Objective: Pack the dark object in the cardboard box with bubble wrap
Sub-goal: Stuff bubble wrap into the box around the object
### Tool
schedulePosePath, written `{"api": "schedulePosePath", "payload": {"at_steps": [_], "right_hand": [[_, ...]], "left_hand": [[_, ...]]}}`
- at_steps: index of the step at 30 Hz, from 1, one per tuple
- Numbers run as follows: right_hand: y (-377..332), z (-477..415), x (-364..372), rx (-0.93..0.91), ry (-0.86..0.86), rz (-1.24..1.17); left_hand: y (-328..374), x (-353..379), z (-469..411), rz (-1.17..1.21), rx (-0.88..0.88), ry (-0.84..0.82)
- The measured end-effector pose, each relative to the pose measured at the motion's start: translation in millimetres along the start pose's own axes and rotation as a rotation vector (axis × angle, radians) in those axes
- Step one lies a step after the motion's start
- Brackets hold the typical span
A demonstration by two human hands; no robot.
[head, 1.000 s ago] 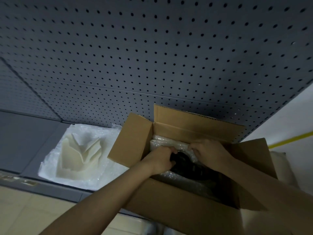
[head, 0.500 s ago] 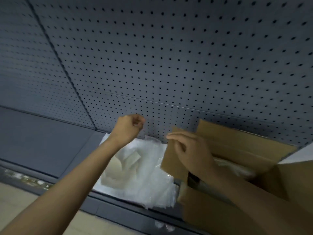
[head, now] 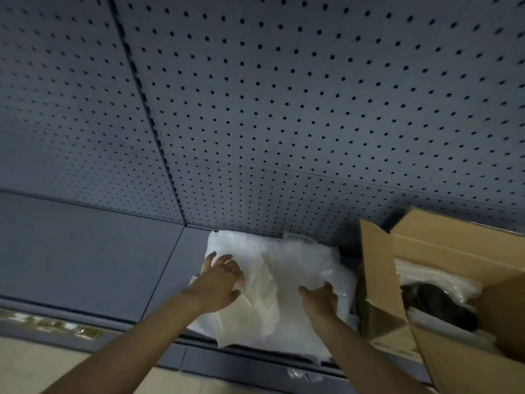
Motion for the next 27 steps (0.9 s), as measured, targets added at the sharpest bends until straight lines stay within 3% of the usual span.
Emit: {"api": "schedulePosePath", "payload": {"at_steps": [5,8,11,14,19,22,27], "right_hand": [[-2,-15,12,-0.022,-0.070,0.028],[-16,-3,4,-0.067,-0.022,0.031],[-57,29,-28,-0.288,0.117,-0.032],[-97,69,-67,-0.495,0.122,-0.230],[-125,107,-98,-0.476,-0.306,-0.842],[-130,121,-99,-0.533,-0.488,-0.872],[-118,133,-108,-0.545,-0.577,-0.911]], "left_hand": [[-9,2,9,0.109,0.016,-0.007],[-12,-5,12,0.205,0.039,0.015],[-17,-22,14,0.381,0.026,0.100],[-15,-59,19,0.676,0.028,0.262],[9,-125,18,1.264,-0.004,0.138],[40,-151,27,1.392,0.090,0.046],[63,-158,38,1.351,0.040,-0.008]]}}
Point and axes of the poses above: each hand's wrist, its own z-axis away from the middle knuckle, its own x-axis out of the palm, y = z × x, the point moved 7 cm from there along -z, towards the middle knuckle, and after that the axes turned 3 degrees about z, right-handed, at the moved point
